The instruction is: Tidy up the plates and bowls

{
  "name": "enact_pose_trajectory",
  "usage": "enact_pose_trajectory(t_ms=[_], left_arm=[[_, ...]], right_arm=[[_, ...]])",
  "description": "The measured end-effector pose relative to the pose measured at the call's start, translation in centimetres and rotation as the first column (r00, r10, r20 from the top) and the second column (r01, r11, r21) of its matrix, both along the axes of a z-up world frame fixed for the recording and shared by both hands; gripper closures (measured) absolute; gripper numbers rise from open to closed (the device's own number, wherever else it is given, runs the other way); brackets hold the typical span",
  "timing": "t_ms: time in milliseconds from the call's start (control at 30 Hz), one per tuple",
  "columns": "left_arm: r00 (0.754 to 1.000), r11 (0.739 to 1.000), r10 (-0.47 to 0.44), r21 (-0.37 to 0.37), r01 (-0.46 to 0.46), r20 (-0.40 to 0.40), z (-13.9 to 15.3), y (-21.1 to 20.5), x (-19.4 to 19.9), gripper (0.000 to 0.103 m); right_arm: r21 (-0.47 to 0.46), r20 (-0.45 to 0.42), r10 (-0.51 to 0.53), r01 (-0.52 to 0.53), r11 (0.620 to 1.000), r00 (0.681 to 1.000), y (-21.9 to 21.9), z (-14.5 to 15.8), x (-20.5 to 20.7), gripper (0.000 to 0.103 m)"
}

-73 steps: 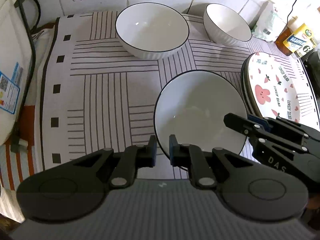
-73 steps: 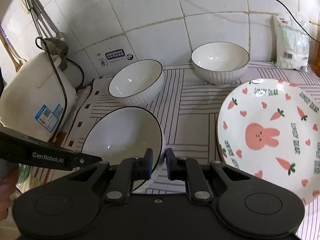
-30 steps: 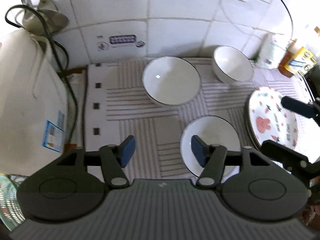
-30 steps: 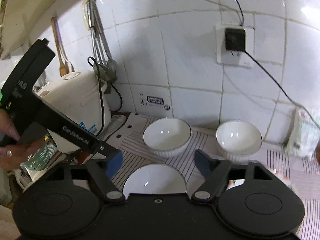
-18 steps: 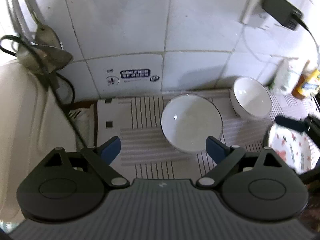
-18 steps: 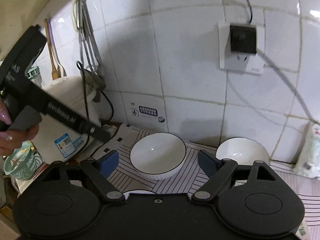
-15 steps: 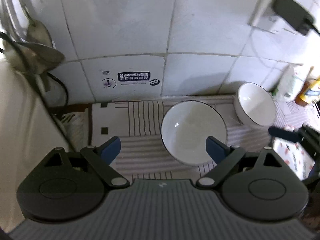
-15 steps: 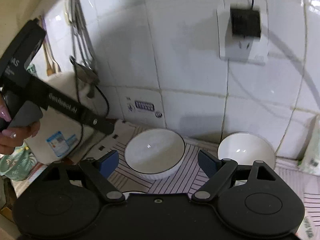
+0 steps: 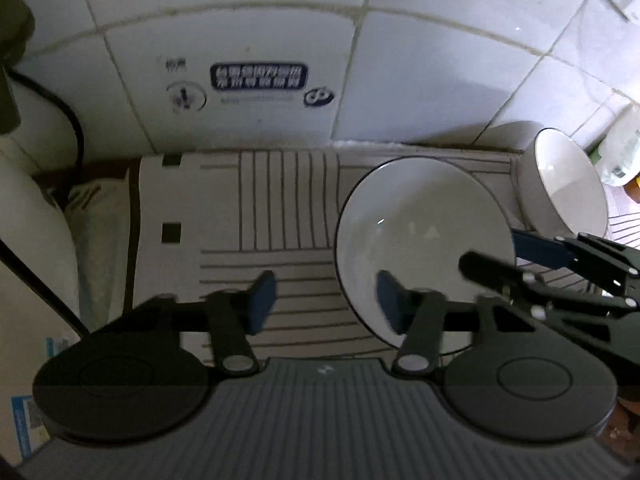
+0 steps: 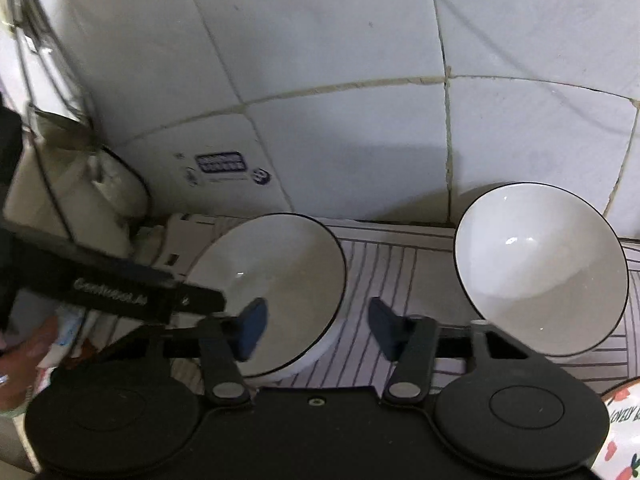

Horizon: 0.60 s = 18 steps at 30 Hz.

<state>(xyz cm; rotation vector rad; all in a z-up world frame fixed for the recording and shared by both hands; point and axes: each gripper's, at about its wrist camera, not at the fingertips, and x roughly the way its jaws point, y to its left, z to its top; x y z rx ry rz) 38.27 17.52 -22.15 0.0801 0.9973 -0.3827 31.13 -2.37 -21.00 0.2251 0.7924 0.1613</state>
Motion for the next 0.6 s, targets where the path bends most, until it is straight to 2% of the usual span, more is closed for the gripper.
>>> enact_pose_trajectory(t_ms=[33,67,133,200,233,333,533,600], left_arm=[[1.0,1.0,0.0,0.005,0.0,-0.013,-0.2,-0.1,0.1,0.072],[1.0,1.0,-0.003,-0.005,0.003,-0.025,-0.3,-0.1,0.1,0.075],[0.999,0.999,-0.016,-0.036,0.015,-0.036,-0.4,-0.1,0.1,0.084],[0.998,0.998,-0.024,-0.059,0.021,-0.05,-0.2,-0.4,0.1,0.092],[0.998,0.999,-0.02,-0.047,0.017,-0.052,-0.1,-0.6,-0.1,0.093],[0.999,0.999,-0.028,-0.032,0.027,-0.045,0.6,-1.0,-1.0,0.093],[0.998,0.999,-0.035,-0.042,0.033,-0.058,3.0,-0.6,-3.8,0.093],[0.997,0.998,-0.046,-0.048,0.043,-0.062,4.0,-0.4,-4.9,0.093]], right_arm=[[-0.012,-0.015,-0.01,0.01,1.0,1.0,0.1,-0.1,0.4,0.06],[-0.021,-0.028,-0.019,0.019,1.0,0.999,0.3,-0.3,0.7,0.062],[-0.032,-0.051,-0.031,0.029,0.999,0.998,0.4,-0.6,1.1,0.073],[-0.024,-0.072,-0.048,0.046,0.999,0.996,0.4,-1.1,1.6,0.078],[-0.005,-0.074,-0.049,0.049,0.999,0.996,0.3,-1.2,1.7,0.084],[-0.004,-0.092,-0.081,0.081,0.997,0.992,0.5,-1.0,1.7,0.087],[0.077,-0.082,-0.113,0.12,0.99,0.99,-0.4,1.0,-1.0,0.088],[0.079,-0.067,-0.116,0.121,0.99,0.991,-0.4,2.2,-2.3,0.088]])
